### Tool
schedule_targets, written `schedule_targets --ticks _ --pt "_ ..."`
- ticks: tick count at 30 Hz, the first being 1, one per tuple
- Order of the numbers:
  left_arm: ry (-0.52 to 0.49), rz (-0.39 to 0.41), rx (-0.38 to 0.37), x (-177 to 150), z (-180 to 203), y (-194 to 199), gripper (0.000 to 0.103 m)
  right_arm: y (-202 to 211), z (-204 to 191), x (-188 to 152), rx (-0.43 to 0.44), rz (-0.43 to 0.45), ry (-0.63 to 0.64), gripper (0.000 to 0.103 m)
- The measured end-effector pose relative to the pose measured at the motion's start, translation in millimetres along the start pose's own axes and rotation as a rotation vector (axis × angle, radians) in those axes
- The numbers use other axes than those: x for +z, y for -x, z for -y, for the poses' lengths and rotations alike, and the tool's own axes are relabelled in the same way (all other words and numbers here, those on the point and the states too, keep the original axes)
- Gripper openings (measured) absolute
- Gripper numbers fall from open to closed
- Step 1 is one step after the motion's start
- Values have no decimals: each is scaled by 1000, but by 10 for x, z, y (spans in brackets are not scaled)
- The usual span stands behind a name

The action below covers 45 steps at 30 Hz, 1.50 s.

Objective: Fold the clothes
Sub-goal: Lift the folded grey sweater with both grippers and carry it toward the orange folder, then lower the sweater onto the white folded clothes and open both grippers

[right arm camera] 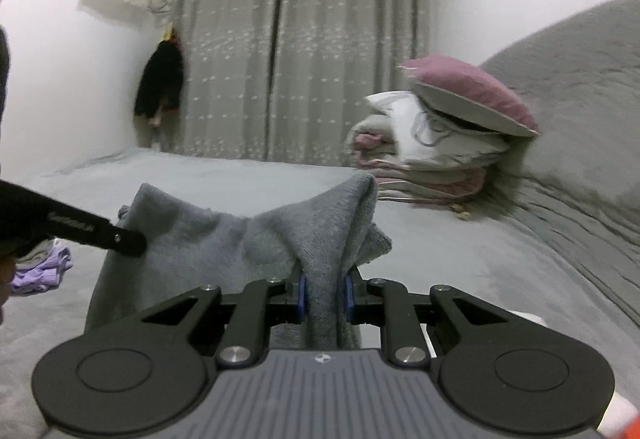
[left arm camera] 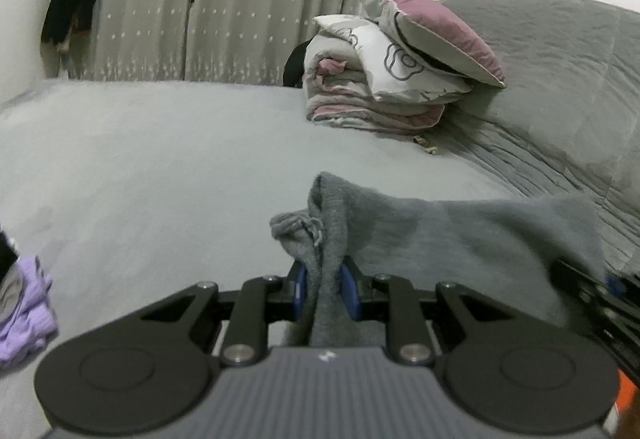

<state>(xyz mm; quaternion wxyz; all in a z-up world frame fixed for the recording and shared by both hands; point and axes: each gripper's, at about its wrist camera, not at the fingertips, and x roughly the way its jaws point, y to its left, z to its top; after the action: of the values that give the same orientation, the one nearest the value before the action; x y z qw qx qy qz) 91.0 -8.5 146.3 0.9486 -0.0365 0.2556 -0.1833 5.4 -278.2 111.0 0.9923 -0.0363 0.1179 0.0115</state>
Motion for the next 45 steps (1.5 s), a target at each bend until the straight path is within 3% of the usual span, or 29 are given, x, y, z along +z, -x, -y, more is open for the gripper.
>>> schedule_targets --ticks 10,15,22,26,30,40,45 --pt "-185 84 -113 450 1387 -673 18 506 642 -141 -213 52 -196 17" --pt "-285 50 -149 497 2131 -1146 18 640 1080 -246 -291 36 -404 17" --pt "-429 -15 -143 235 2959 -1708 18 690 1655 -439 -346 -37 -689 17" --pt "-485 -36 -135 56 3166 -1886 18 752 1872 -599 -339 -58 -872 17" --pt "-495 -49 -138 -14 3267 -1991 18 810 1967 -667 -363 -52 -936 17" --pt "-526 -60 -138 -84 3403 -2034 19 775 2039 -709 -414 -66 -969 17" --pt "-542 -89 -105 -127 3418 -2144 26 707 2026 -736 -437 -112 -956 18"
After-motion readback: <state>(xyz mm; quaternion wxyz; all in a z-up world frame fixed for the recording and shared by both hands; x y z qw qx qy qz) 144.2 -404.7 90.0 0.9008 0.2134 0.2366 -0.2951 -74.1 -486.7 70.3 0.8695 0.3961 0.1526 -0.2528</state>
